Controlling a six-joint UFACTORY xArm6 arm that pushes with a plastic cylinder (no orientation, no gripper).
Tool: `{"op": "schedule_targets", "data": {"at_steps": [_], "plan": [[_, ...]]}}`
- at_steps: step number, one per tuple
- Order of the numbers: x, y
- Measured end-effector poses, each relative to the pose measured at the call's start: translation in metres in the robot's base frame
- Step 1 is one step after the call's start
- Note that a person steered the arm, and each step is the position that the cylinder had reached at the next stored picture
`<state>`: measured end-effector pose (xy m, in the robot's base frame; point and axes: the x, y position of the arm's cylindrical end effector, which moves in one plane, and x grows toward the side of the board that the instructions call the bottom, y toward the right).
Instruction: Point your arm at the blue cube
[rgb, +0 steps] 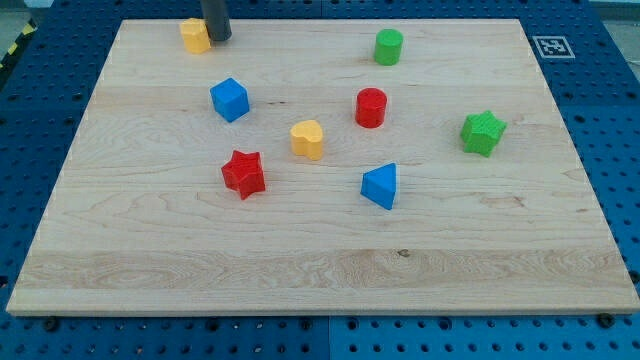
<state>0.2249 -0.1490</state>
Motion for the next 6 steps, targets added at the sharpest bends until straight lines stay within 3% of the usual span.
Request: {"op": "schedule_targets", "data": {"at_steps": [3,4,6], "plan": [[0.0,-0.027],[0.021,0.013],[0.124,0.074]]}}
